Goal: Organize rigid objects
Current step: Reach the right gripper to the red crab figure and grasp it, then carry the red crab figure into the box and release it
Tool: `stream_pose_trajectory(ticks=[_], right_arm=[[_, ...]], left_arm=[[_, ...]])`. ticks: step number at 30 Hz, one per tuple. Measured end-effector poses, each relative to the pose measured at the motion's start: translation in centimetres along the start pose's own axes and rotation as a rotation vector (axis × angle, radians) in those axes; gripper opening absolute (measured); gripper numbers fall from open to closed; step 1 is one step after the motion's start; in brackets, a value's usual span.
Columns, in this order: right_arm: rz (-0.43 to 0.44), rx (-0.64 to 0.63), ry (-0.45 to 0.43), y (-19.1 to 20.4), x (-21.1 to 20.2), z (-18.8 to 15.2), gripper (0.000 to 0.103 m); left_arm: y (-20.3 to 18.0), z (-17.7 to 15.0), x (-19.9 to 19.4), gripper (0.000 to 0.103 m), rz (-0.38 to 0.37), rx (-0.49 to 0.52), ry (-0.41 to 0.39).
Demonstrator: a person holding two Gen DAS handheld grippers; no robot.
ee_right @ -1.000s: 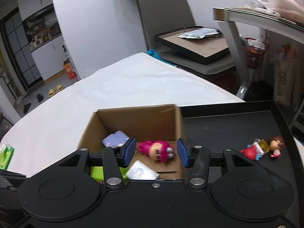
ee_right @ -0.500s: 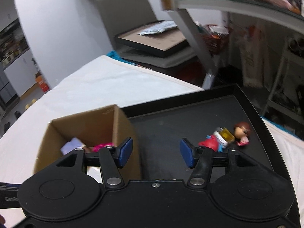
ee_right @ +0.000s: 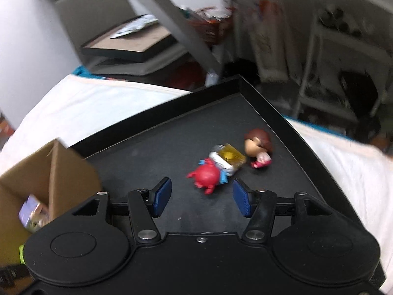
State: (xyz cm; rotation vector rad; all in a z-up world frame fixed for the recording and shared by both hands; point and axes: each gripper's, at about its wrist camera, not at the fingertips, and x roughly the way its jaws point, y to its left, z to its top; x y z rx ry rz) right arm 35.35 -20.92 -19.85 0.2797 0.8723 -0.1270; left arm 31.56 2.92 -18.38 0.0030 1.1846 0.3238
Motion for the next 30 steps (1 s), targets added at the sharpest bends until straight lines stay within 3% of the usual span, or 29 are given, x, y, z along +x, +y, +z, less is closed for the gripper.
stream_pose_trajectory(ticks=[4,8,17,18,19,20,30], right_arm=[[-0.023,0.039,0.006,-1.0,1.3,0.0,0.055],[0.009,0.090,0.022,-1.4,2.9,-0.1,0.055],[-0.042,0.028,-0.034,-0.3,4.4,0.5,0.057],[-0.048,0.014,-0.036,-0.2,4.4,0.5,0.051],[-0.060,-0.005,-0.038,0.0,4.4,0.4,0.040],[-0.078,-0.027,-0.039,0.1,4.4,0.4,0.038],[-0.015,-0.084,-0.039,0.3,2.5,0.4,0.037]], left_arm=[[-0.7,0.1,0.5,0.060,0.019,0.020,0.016],[-1.1,0.2,0.5,0.063,0.040,0.042,0.016],[-1.3,0.4,0.6,0.063,0.039,0.029,0.045],[-1.4,0.3,0.6,0.063,0.035,0.027,0.049],[-1.4,0.3,0.8,0.063,0.034,0.027,0.053],[-1.5,0.2,0.8,0.063,0.034,0.028,0.055],[-0.5,-0.7,-0.5,0.063,0.010,-0.007,0.030]])
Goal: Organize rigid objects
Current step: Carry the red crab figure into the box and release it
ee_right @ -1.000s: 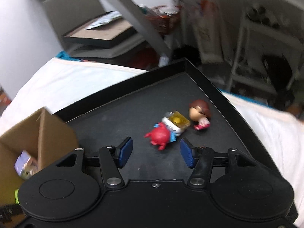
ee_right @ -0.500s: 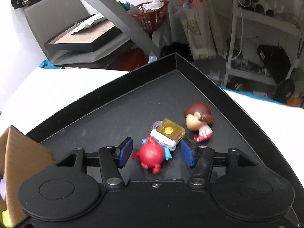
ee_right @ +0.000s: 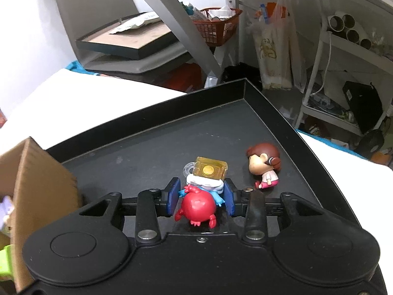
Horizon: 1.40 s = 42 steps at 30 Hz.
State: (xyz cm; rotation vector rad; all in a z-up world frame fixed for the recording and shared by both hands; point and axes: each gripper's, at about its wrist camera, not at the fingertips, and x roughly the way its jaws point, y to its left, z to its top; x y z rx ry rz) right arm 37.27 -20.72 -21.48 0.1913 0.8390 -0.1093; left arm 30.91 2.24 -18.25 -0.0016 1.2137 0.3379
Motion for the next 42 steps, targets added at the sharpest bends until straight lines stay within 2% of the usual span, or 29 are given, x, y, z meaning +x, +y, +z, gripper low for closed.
stream_pose_trajectory(ticks=[10,23,31,36,42], right_arm=[[0.062,-0.073,-0.055,0.9,-4.1,0.5,0.037],[0.247,-0.214,-0.082,3.9,-9.4,0.8,0.037],[0.283,-0.266,-0.093,5.6,-11.1,0.8,0.037],[0.316,-0.295,-0.086,7.1,-11.8,0.3,0.037],[0.332,-0.348,-0.082,9.1,-12.1,-0.5,0.037]], left_arm=[[1.6,-0.7,-1.2,0.063,-0.033,-0.030,-0.034],[3.1,-2.1,-1.8,0.060,-0.094,-0.042,-0.081],[3.9,-2.4,-1.8,0.045,-0.129,-0.030,-0.098],[4.3,-2.5,-1.6,0.030,-0.156,-0.022,-0.101],[5.3,-2.4,-1.2,0.017,-0.207,-0.038,-0.094]])
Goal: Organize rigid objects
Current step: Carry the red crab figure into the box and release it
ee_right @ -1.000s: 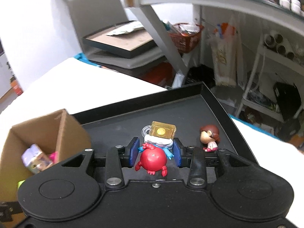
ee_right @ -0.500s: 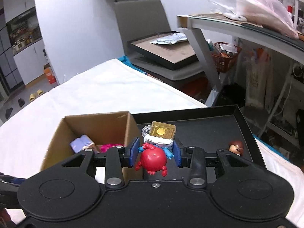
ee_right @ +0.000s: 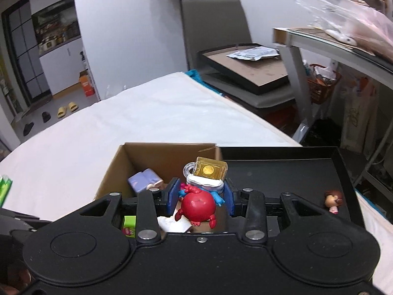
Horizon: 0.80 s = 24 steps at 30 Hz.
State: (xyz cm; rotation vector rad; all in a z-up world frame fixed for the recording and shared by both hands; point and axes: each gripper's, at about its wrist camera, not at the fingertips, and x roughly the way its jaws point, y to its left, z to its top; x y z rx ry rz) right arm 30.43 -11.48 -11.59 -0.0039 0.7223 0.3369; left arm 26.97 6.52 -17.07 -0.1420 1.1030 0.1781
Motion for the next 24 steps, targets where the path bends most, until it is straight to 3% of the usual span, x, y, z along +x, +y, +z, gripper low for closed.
stream_pose_trajectory(ticks=[5,12,24], right_arm=[[-0.023,-0.052,0.017,1.5,1.0,-0.2,0.037],[-0.063,-0.160,0.048,3.9,2.6,-1.0,0.037],[-0.103,-0.238,0.076,5.8,4.6,-1.6,0.038]], left_arm=[[0.2,0.1,0.1,0.008,-0.049,-0.005,0.009],[0.9,0.2,0.1,0.008,-0.086,-0.009,0.015],[1.6,0.4,0.4,0.009,-0.118,-0.025,0.019]])
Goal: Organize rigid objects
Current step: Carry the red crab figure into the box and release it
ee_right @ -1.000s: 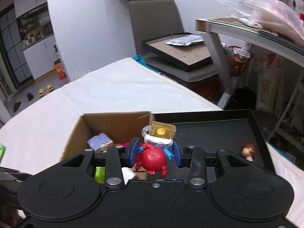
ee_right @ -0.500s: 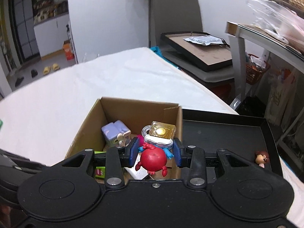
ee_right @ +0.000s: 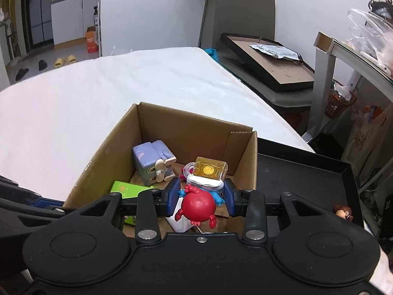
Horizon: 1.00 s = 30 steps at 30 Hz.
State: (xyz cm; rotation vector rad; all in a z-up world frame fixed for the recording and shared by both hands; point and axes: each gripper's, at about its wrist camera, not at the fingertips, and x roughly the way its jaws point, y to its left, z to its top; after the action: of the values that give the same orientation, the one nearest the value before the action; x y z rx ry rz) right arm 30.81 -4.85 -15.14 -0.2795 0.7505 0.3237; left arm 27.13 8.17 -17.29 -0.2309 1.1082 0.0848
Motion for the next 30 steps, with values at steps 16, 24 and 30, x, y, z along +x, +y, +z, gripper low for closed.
stream_pose_trajectory(ticks=[16,24,30], right_arm=[[0.008,0.030,-0.012,-2.3,-1.6,0.5,0.043],[0.047,0.050,0.022,-5.4,-2.6,0.6,0.043],[0.051,0.042,0.037,-7.9,-2.5,0.8,0.049]], left_arm=[[-0.2,0.5,-0.3,0.011,0.036,-0.018,0.025],[0.0,1.0,-0.3,0.016,0.053,-0.070,0.062],[-0.4,1.4,-0.3,0.033,0.099,-0.081,0.055]])
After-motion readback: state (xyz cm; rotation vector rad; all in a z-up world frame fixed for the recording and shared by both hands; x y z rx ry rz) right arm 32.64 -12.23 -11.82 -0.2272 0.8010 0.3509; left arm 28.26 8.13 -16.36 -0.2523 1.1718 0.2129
